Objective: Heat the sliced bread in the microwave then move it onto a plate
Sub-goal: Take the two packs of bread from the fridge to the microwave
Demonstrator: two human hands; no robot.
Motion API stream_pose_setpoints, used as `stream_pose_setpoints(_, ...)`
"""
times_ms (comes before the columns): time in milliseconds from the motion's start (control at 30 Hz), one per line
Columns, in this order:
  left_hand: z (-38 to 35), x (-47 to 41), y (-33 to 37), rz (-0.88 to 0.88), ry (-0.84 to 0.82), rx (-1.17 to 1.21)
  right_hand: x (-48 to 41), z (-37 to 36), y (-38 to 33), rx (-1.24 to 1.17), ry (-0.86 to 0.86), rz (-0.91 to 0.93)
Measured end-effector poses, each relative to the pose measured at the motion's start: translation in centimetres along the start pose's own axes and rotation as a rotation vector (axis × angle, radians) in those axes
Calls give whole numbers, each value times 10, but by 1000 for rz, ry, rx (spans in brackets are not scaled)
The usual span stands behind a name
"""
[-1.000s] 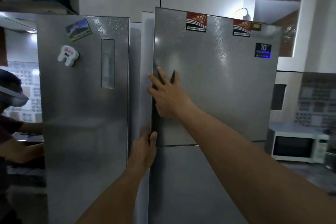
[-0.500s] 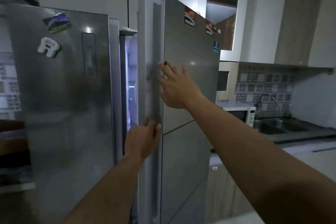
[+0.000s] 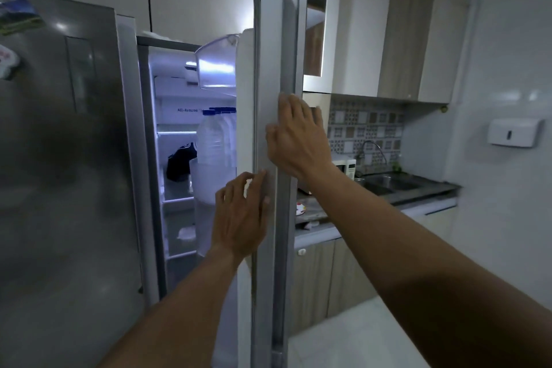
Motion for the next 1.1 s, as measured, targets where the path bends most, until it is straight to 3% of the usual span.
stream_pose_setpoints(233,1,-26,7,-14,44,38,31,-4,36,-230,-148,-120)
stream_pose_setpoints(467,-32,-18,11,-21,-171,-48,52,5,89,-298,-138,-319)
stream_pose_setpoints(700,-51,-25,45,-102,-201,11,80,-2,123,-24,-155,-388)
stream_pose_setpoints(800,-61,-30,57,-122,-208,91,94,-21,128,80,-254,-378)
stream_pose_setpoints(967,-78,-37,70,-141,-222,174,112,-44,143,3,-397,-462)
stream_pose_setpoints(1100,-105,-43,78,-158,-327,198,121,-44,174,-37,-434,-543)
Point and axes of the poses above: each hand's wrist, its own x-axis away from the middle knuckle, its own z-axis out of the back of the hand, y = z × x, the point moved 6 cm from there along -x, towards the middle knuckle, and after that the axes turned 9 degrees about -y, right-handed, at the moved point
